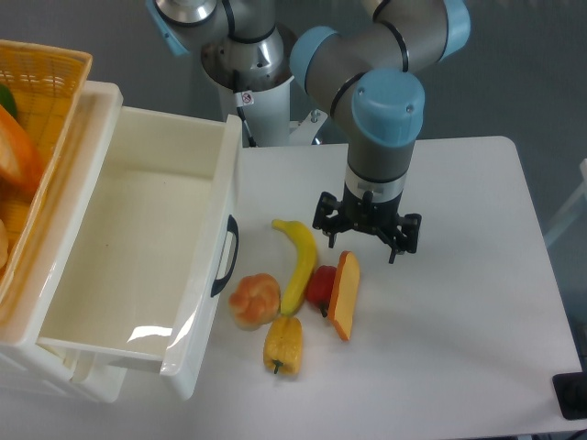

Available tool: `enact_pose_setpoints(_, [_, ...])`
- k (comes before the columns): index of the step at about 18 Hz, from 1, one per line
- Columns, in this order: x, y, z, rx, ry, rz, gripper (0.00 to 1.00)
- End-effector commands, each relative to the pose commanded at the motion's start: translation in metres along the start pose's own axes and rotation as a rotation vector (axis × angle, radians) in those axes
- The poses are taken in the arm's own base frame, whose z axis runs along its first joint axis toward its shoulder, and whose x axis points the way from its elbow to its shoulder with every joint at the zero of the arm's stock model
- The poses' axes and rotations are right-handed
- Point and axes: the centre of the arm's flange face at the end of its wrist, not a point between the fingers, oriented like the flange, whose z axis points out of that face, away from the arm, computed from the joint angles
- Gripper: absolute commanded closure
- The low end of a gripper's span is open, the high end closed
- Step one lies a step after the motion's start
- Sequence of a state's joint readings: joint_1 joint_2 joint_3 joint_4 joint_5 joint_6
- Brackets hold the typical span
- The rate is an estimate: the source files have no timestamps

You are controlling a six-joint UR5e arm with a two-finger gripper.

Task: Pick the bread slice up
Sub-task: 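Lower the gripper onto the bread slice and close on it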

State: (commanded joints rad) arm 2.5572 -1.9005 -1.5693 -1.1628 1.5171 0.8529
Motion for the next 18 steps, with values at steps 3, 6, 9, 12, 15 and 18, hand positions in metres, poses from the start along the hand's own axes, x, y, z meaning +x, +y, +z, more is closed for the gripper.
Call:
enact_pose_setpoints(3, [0.005,-0.006,0.014,-0.016,0.017,0.008,0.00])
enact_pose_setpoints(6, [0.006,-0.011,0.035,-0.036,0.043,0.015,0.00])
enact_pose_setpoints(9, [0.006,-0.015,0.055,-0.057,0.066,0.021,0.00])
enact_pose_setpoints(12, [0.003,-0.018,0.071,-0.071,0.085,0.025,0.00])
enact_pose_setpoints(15, [0.001,-0.020,0.081,-0.078,0.095,0.026,0.00])
enact_pose_setpoints(18, [0.003,-0.023,0.088,-0.084,0.102,0.031,0.00])
